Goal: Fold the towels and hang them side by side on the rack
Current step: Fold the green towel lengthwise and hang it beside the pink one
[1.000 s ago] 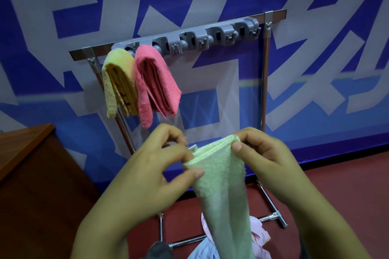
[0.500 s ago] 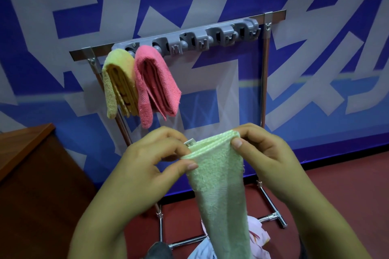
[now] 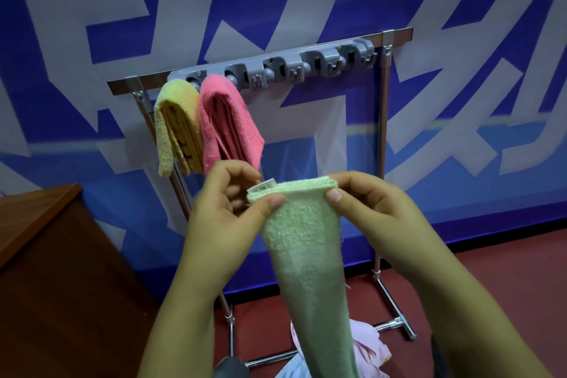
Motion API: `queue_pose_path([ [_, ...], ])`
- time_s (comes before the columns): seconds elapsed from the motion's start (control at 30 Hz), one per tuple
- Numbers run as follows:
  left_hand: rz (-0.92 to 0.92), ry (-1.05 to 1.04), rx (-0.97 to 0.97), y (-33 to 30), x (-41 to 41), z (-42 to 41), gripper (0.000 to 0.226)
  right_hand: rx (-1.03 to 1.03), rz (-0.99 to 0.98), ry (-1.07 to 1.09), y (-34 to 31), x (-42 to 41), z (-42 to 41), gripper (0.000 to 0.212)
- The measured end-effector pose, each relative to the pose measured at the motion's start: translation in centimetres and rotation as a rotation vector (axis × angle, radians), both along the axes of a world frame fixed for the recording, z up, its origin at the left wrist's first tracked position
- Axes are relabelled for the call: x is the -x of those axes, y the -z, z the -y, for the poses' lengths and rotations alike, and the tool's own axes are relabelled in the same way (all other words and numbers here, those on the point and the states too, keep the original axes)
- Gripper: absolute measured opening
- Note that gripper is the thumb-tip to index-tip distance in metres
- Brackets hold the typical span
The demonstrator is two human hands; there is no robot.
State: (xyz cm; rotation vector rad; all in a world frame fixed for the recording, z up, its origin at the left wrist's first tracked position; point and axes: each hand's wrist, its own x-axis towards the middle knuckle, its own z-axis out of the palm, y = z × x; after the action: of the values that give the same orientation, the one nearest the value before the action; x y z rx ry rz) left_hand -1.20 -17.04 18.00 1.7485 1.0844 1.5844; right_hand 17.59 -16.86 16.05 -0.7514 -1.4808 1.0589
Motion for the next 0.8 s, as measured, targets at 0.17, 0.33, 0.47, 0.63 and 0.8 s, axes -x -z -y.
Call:
queue_pose_path([
  [0.17,-0.45,-0.027,-0.067,-0.9,0.1,0.3,0.058,-0.042,0.059,-0.013,0.0,0.9,-0.3,0.017],
  [0.33,-0.704,-0.047,-0.205,-2.2,-0.5,0.1,0.02,-0.092,0.041,-0.062,0.2,1.9,-0.6,0.016],
  [0.47,-0.662,-0.055,-0.215,-2.5,-0.4,-0.3,0.009,0.019,-0.065,-0.126,2.3,1.7,-1.0,0.023],
  [0.63,-0.512,-0.045,-0.108,-3.4,0.0,-0.5,0.01,0.22,0.086,-0.19,8.5,0.7,-0.8,0.024],
  [0.8,-0.504,-0.052,-0.094,-4.3,0.3,-1.1,0.011,0.199,0.192,-0.073,10.7,0.7,-0.8,0.025],
])
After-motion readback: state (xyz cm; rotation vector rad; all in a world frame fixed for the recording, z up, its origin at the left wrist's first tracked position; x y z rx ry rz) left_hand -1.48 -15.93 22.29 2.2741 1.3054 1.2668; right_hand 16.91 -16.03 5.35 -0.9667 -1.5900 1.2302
